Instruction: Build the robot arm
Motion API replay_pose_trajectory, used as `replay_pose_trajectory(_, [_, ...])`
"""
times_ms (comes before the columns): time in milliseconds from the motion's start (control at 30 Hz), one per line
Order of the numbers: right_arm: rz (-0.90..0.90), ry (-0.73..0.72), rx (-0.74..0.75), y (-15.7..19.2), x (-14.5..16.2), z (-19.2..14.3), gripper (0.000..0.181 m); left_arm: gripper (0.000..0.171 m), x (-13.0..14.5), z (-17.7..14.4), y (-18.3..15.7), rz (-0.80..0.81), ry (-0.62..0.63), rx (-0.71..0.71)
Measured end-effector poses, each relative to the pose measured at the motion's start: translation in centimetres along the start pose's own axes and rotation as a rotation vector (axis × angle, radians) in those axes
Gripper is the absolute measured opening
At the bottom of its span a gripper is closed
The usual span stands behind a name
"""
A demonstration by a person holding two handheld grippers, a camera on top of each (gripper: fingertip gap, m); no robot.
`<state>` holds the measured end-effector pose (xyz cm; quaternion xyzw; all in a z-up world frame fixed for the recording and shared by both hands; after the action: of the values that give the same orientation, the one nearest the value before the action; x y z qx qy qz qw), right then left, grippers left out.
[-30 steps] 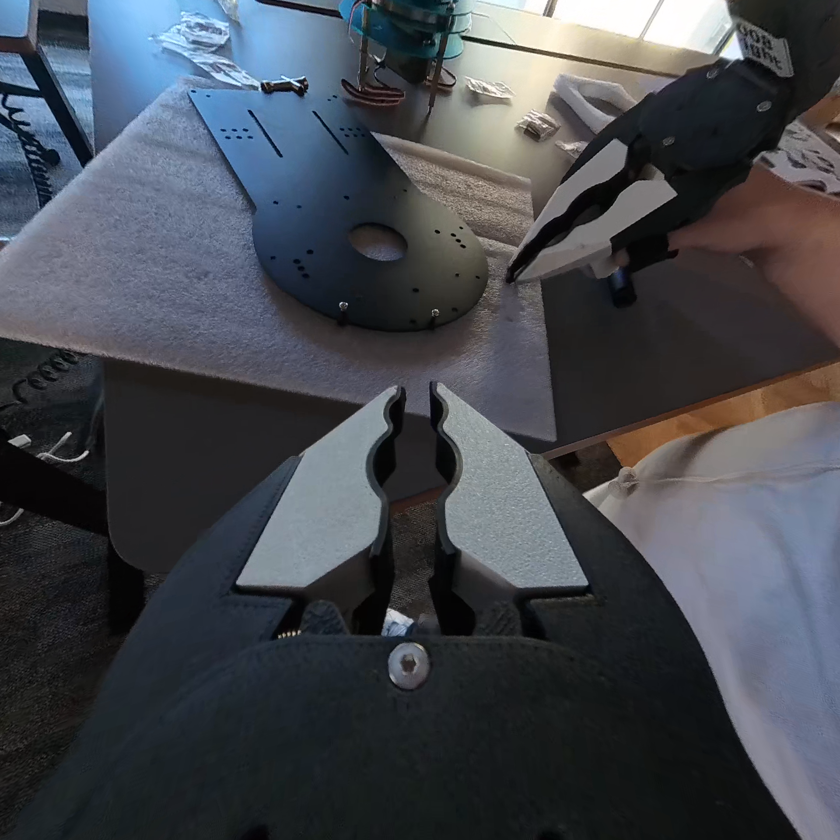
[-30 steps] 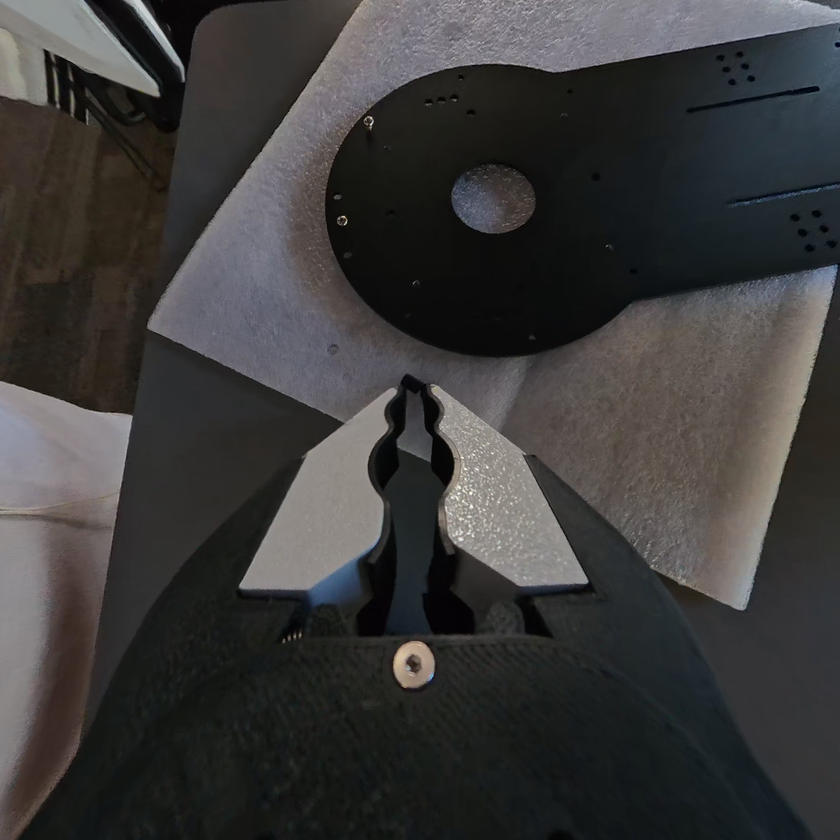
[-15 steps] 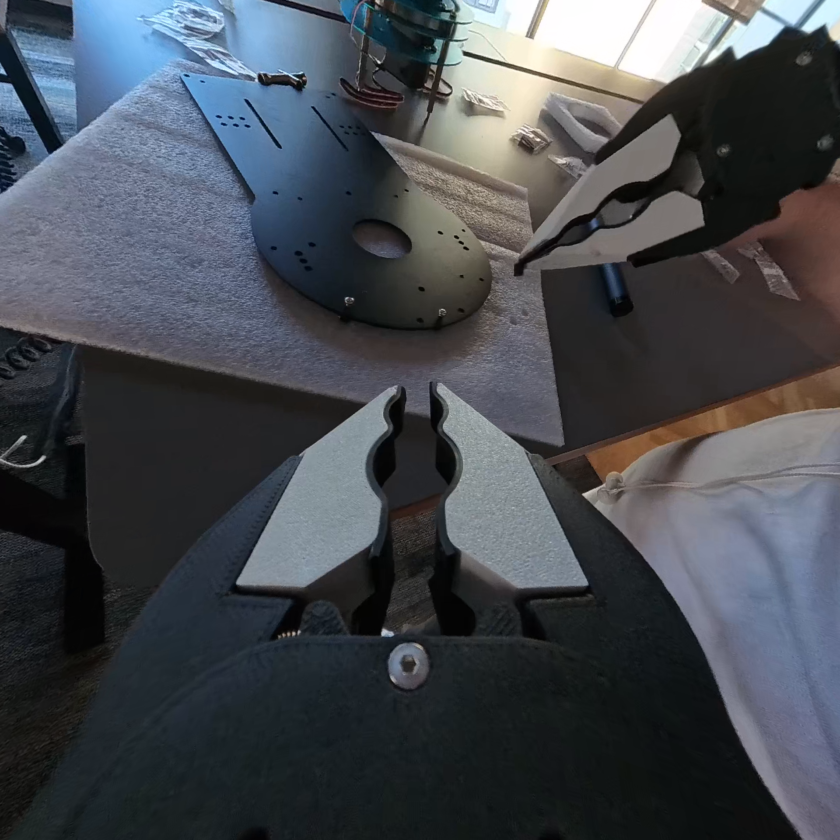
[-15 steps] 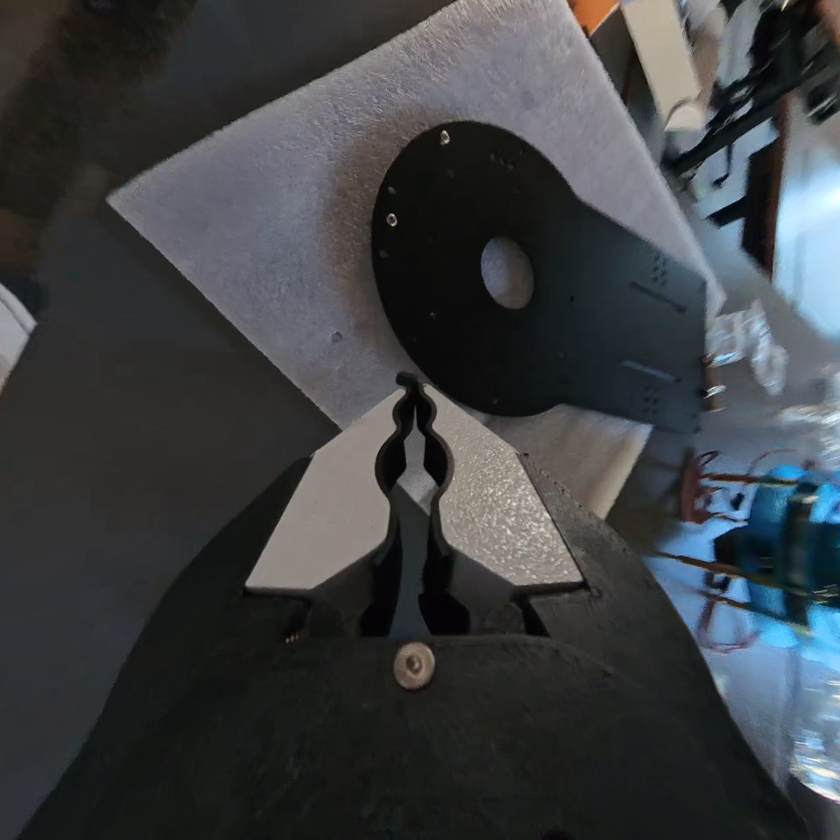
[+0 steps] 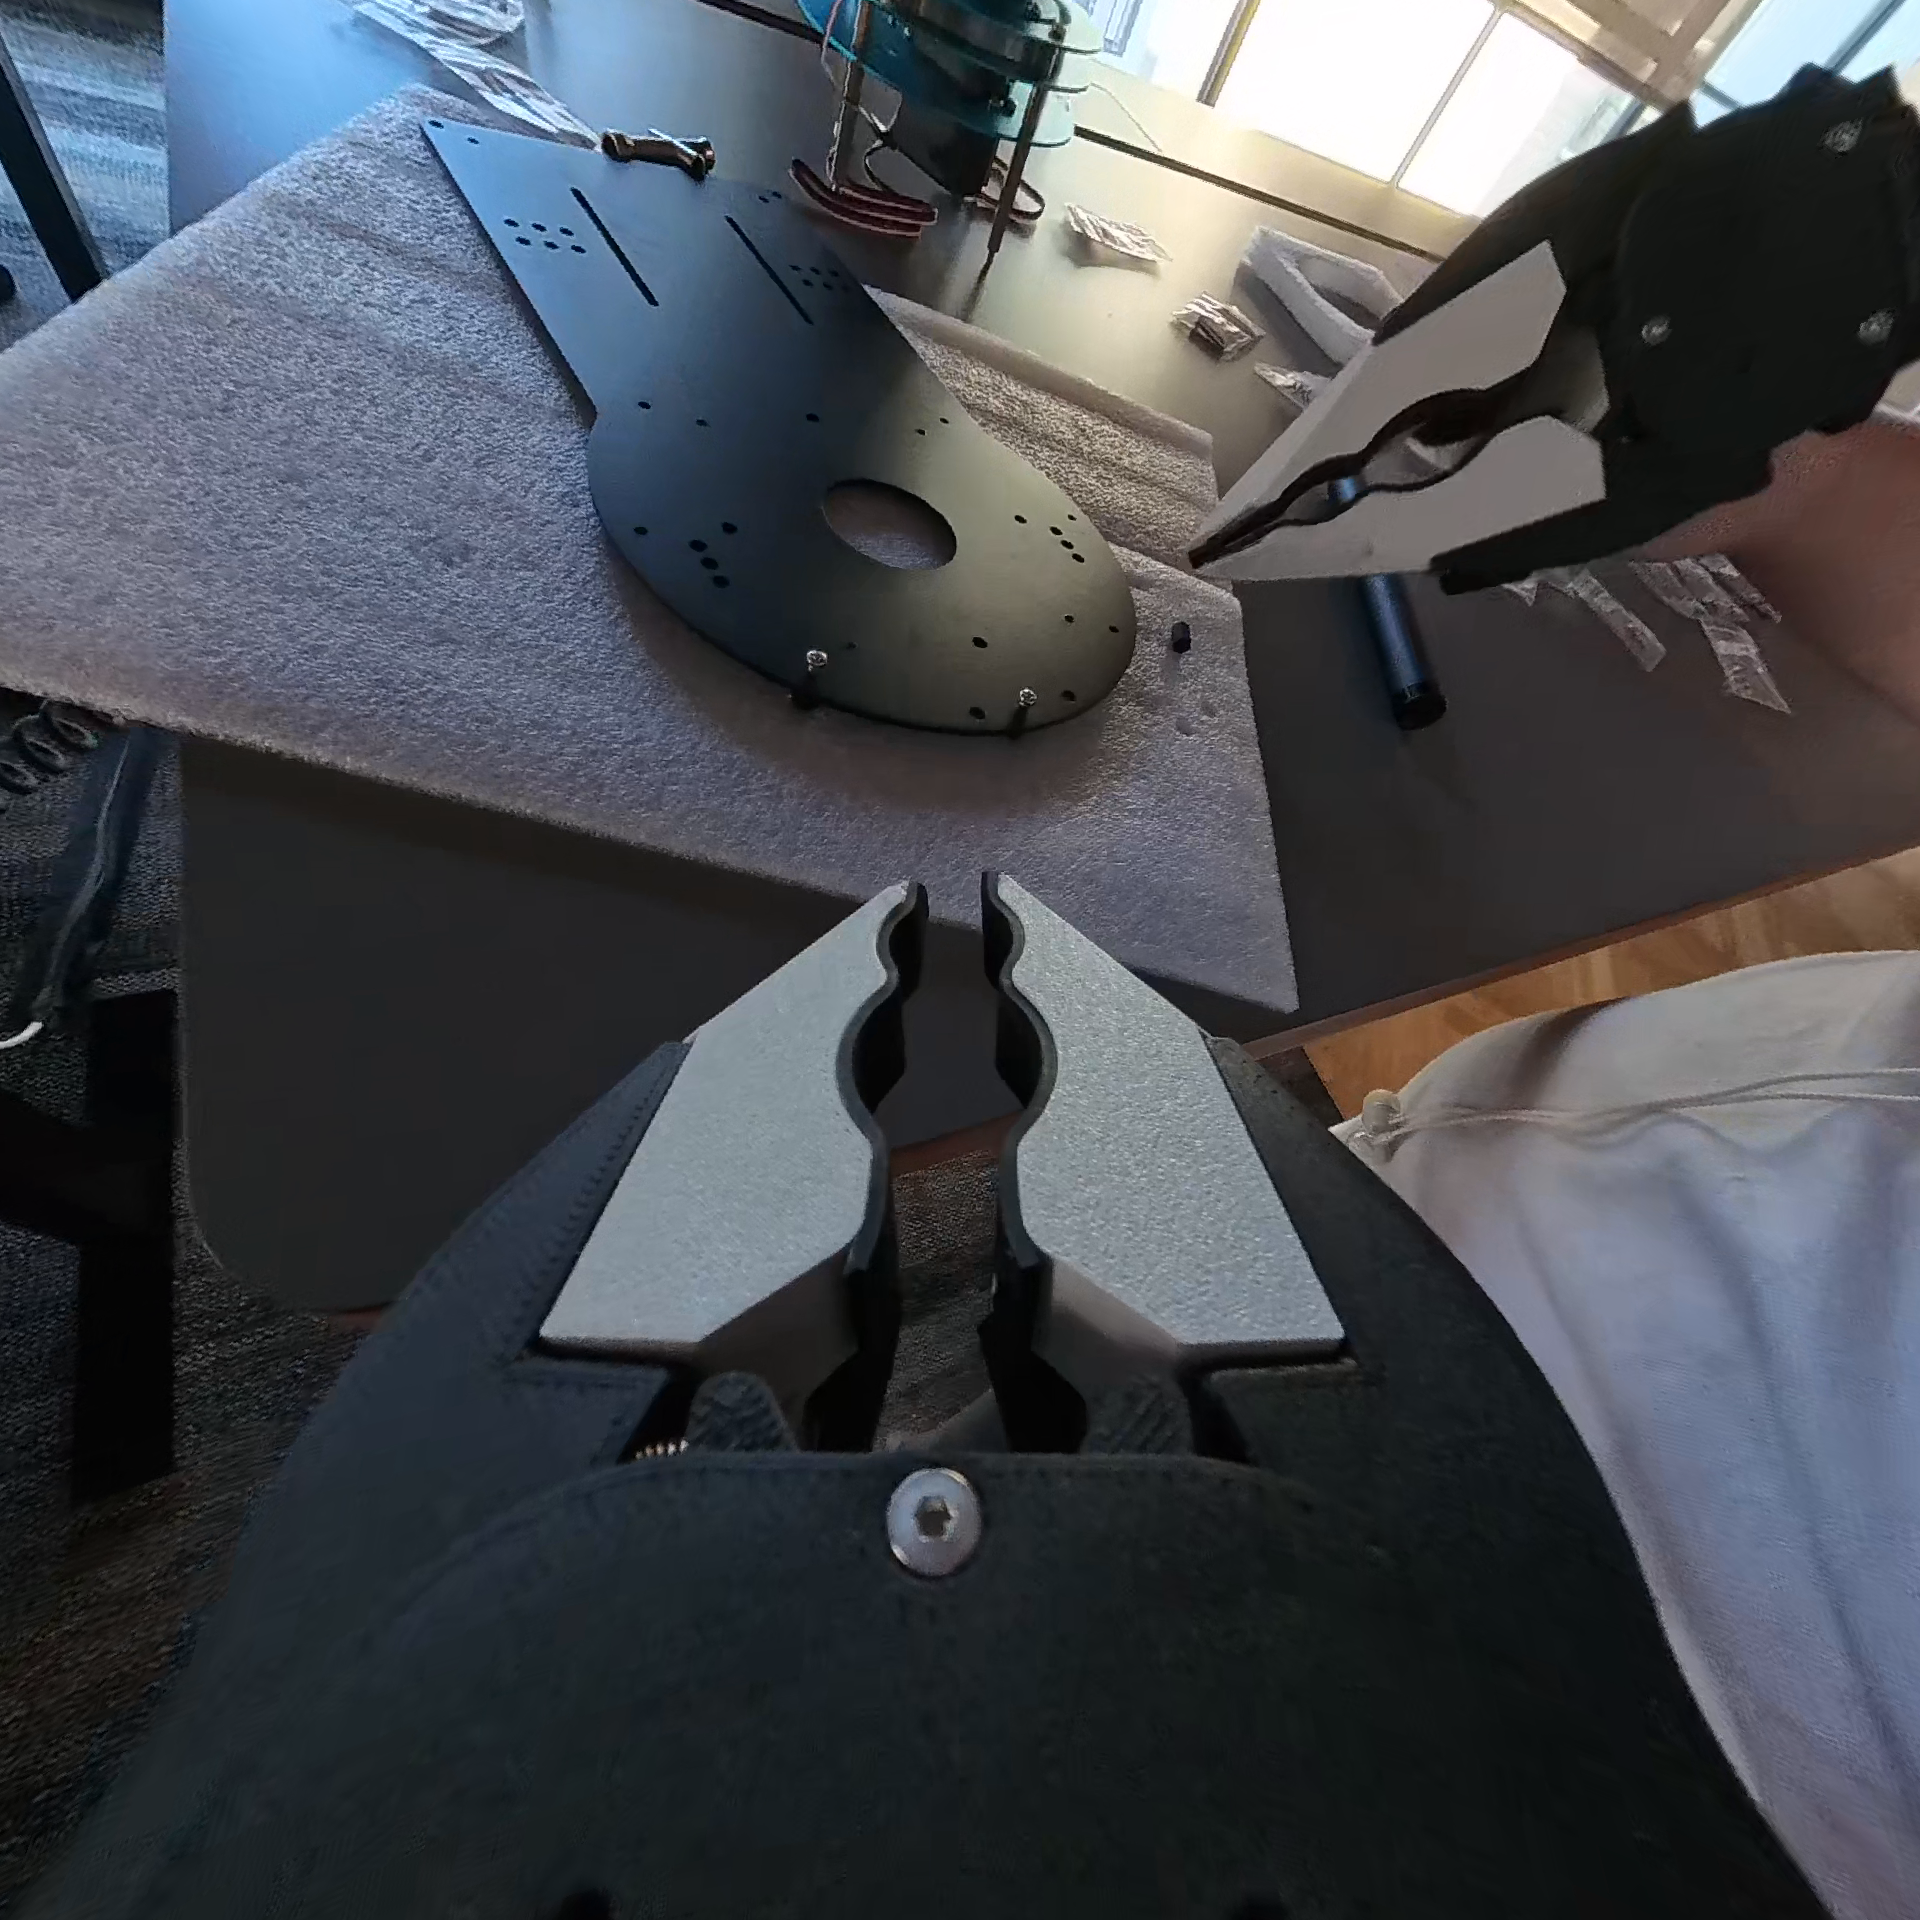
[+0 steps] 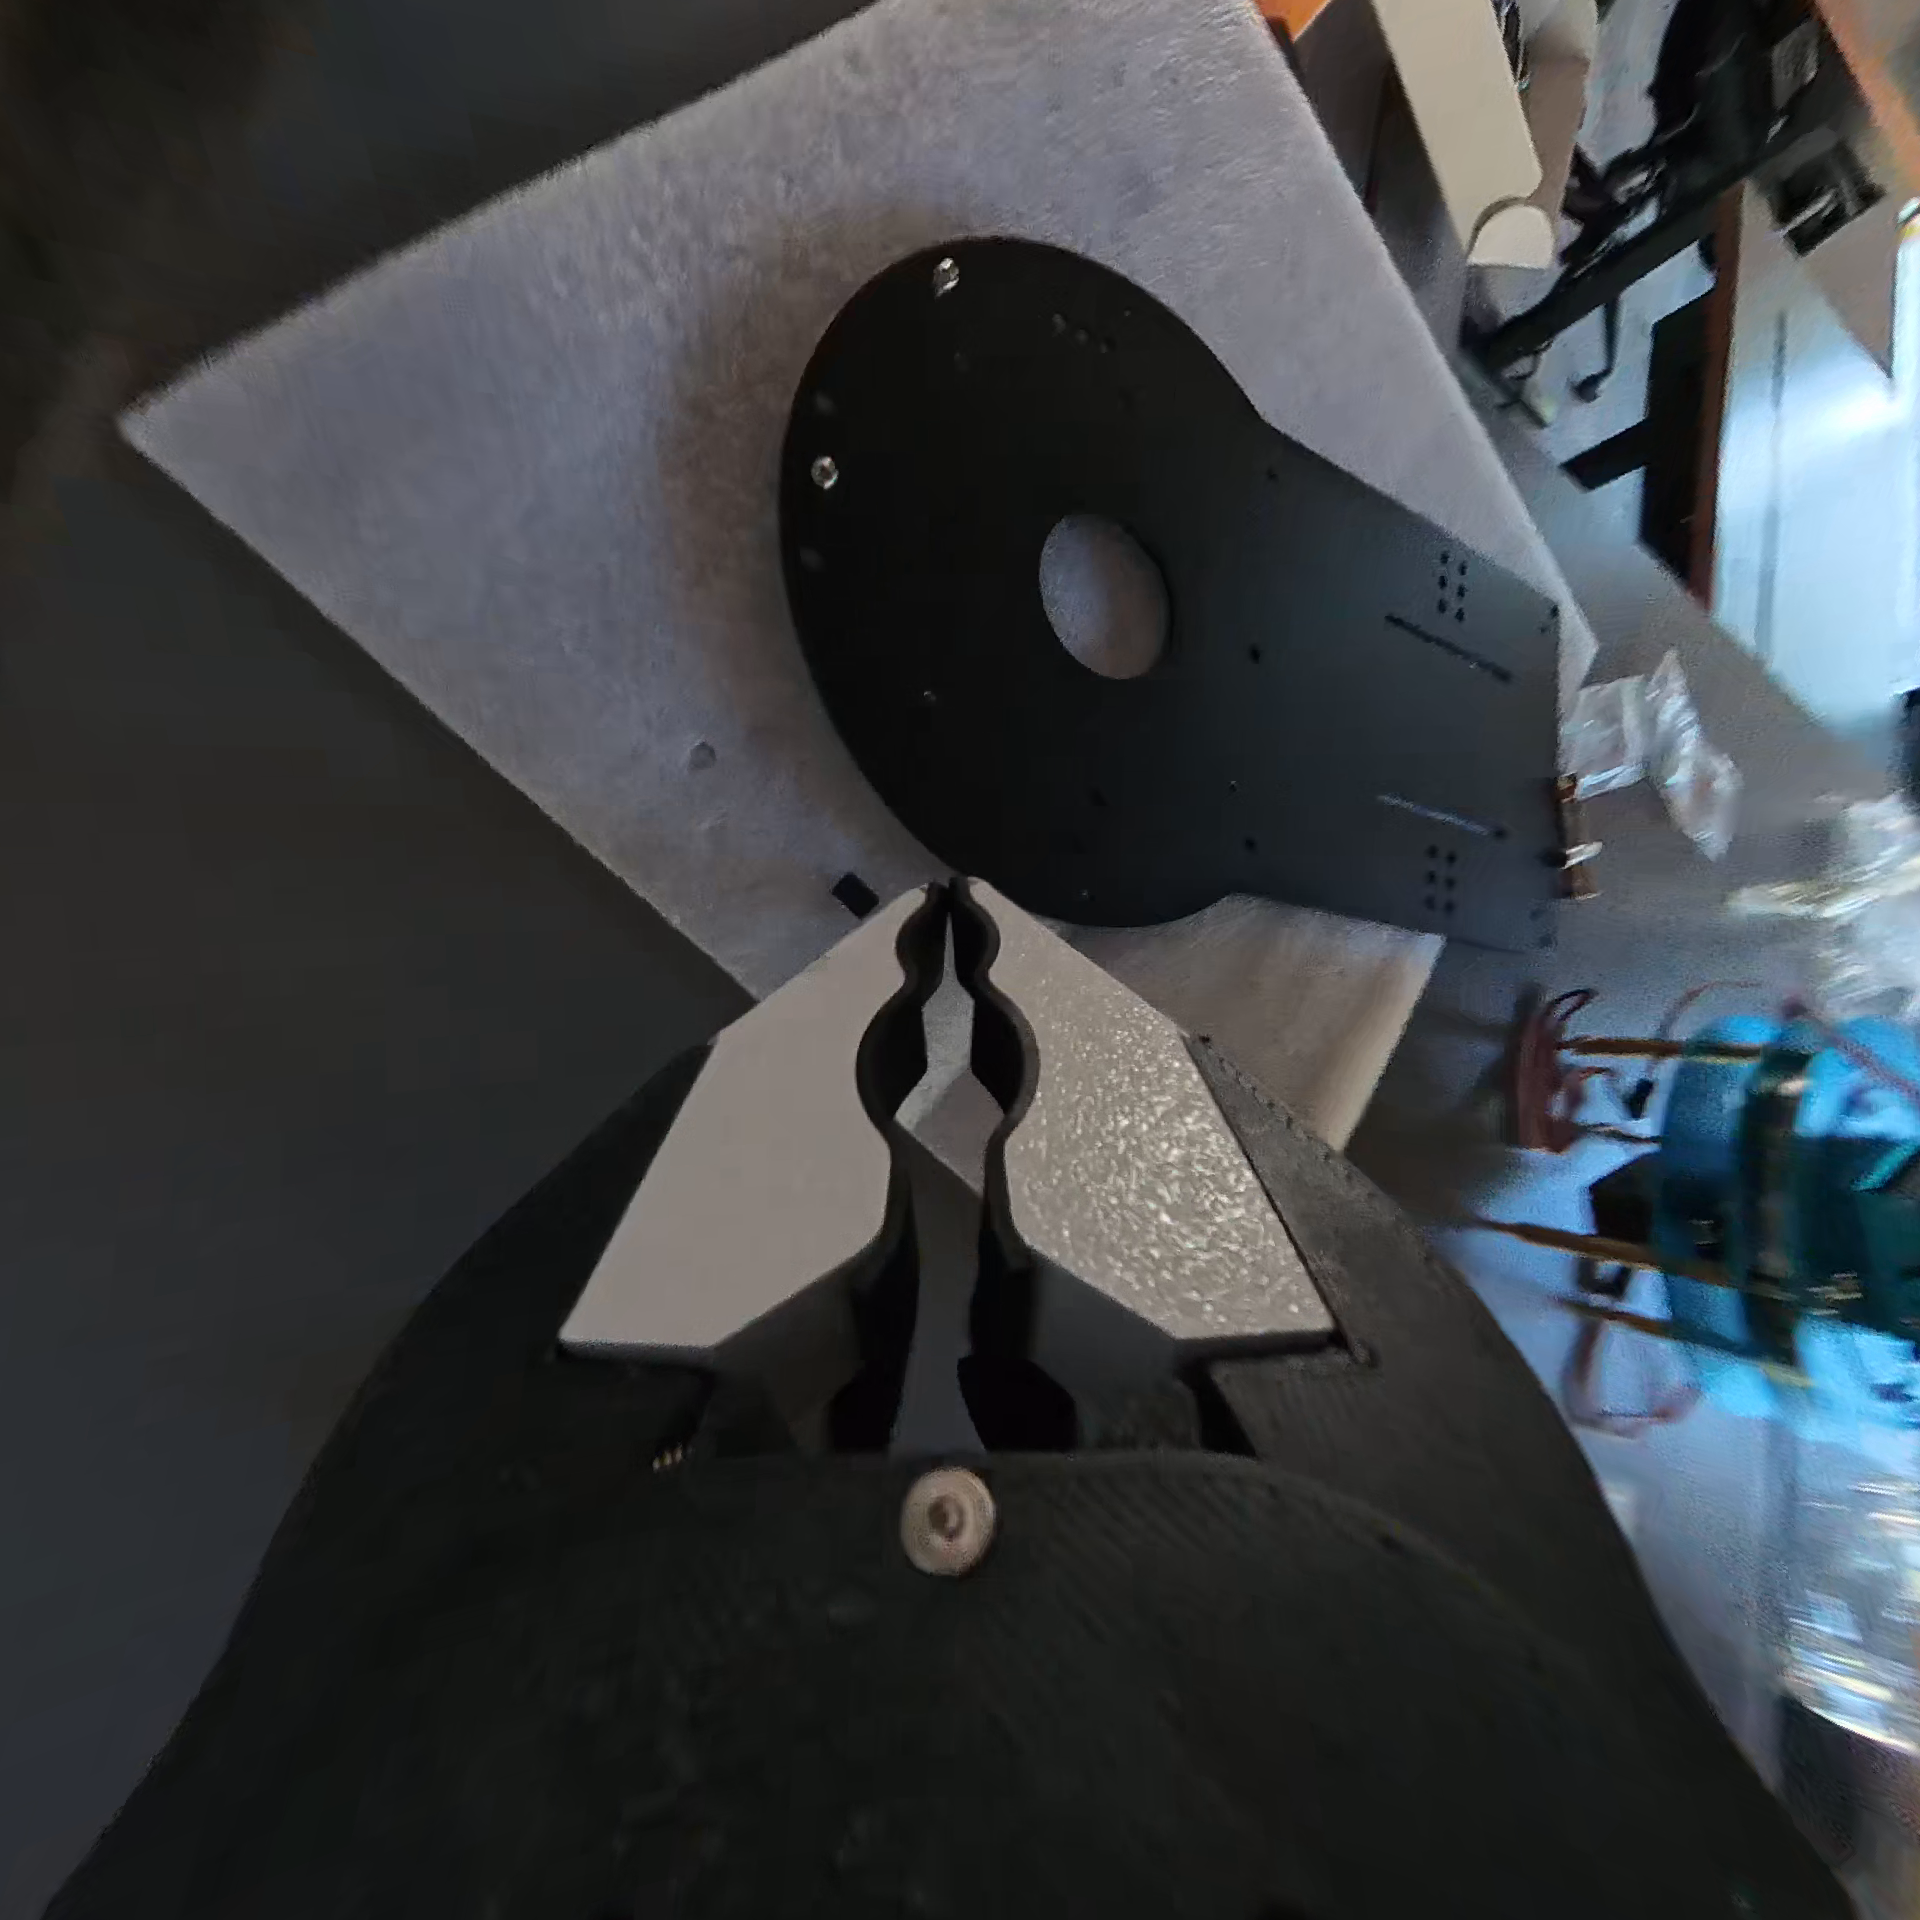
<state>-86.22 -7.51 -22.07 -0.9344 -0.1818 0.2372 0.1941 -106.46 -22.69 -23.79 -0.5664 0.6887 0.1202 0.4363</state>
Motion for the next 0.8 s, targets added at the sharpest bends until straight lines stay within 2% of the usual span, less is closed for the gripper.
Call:
replay_pose_trajectory(233, [0.594, -0.073, -0.374, -0.7, 2.0, 1.4, 0.007, 0.009, -0.4, 0.1, -0.1, -0.005, 0.000, 0.011])
replay_pose_trajectory(333, [0.746, -0.156, -0.469, -0.9, 2.0, 1.1, 0.006, 0.008, -0.4, 0.2, -0.2, 0.001, 0.009, 0.007])
replay_pose_trajectory(533, [0.719, -0.089, -0.477, 0.0, 1.9, 1.7, 0.009, 0.008, -0.4, 0.3, -0.2, 0.001, 0.019, 0.013])
replay_pose_trajectory(600, [0.689, -0.107, -0.445, 0.2, 1.6, 1.6, 0.005, 0.008, -0.5, 0.2, -0.2, 0.004, 0.018, 0.010])
replay_pose_trajectory(700, [0.572, -0.137, -0.391, 0.7, 0.8, 1.1, 0.004, 0.008, -0.4, 0.2, -0.2, 0.005, 0.022, 0.011])
replay_pose_trajectory(800, [0.372, -0.121, -0.244, 1.3, 0.1, 0.6, 0.004, 0.008, -0.3, 0.2, -0.2, 0.006, 0.026, 0.010])
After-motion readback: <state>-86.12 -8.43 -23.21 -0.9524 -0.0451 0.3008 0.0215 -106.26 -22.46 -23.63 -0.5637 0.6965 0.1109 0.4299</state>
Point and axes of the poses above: each gripper's, where its closed fingertips meet, z out along the fingers, x out of its underside, y = z × x across the jaws, the point moved 8 cm from there along -z, back along the fingers, and after that the axes turned 12 degrees about y, right-handed, at the moved point
